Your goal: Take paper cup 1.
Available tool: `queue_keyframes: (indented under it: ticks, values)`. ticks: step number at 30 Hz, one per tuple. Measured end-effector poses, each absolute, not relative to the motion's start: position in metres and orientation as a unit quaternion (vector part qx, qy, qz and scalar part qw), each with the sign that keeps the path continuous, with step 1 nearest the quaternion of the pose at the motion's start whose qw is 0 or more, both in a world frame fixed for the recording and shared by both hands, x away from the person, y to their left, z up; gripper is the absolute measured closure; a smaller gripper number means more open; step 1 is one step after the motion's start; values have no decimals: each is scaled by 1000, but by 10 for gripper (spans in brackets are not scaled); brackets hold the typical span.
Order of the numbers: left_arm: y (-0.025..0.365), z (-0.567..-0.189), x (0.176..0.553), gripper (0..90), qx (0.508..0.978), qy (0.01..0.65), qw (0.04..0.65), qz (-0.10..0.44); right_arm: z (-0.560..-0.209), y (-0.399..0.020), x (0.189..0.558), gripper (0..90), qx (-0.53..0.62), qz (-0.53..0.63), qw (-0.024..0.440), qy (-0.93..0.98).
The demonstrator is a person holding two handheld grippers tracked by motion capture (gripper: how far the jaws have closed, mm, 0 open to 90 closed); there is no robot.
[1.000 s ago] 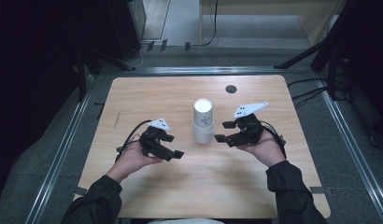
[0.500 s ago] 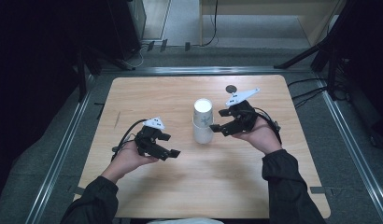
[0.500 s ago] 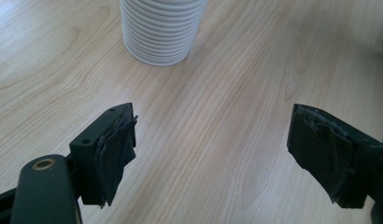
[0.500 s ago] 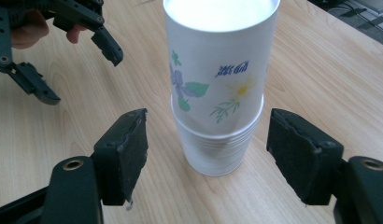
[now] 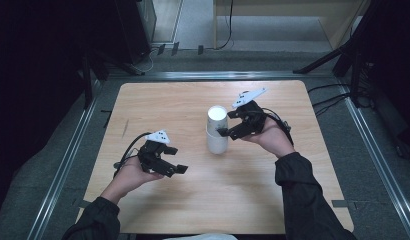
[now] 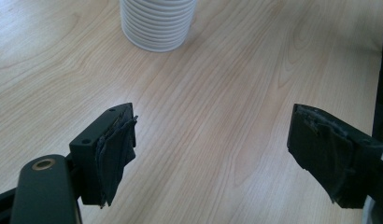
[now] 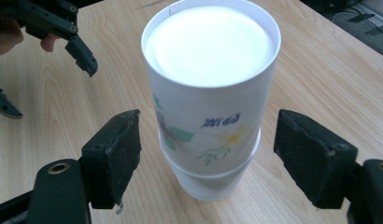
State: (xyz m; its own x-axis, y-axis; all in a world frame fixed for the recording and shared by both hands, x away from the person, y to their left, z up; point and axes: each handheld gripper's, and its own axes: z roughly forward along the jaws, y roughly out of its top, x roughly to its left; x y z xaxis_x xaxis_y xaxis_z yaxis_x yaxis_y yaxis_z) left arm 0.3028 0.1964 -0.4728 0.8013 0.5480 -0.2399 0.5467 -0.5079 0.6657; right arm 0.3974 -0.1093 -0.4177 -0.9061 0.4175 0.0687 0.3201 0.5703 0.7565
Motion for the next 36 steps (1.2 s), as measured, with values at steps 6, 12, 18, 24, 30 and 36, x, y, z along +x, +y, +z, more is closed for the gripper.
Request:
queue_keyframes:
  ticks: [6, 12, 18, 24, 30, 36]
  values:
    - [196, -473, 298, 156, 870, 312, 382, 2, -420, -102, 404, 224, 216, 421, 46, 880]
    - [196, -475, 295, 156, 874, 311, 373, 2, -423, -94, 406, 220, 215, 412, 57, 884]
    - [197, -476, 295, 156, 874, 313, 373, 1, -425, -87, 406, 276, 212, 403, 68, 888]
    - [197, -475, 295, 156, 874, 311, 372, 0, -425, -87, 404, 290, 217, 401, 73, 887]
    - [197, -476, 296, 156, 876, 309, 371, 0, -423, -89, 403, 300, 218, 406, 75, 885]
    - [198, -476, 296, 156, 874, 312, 373, 0, -422, -89, 403, 301, 217, 406, 74, 885]
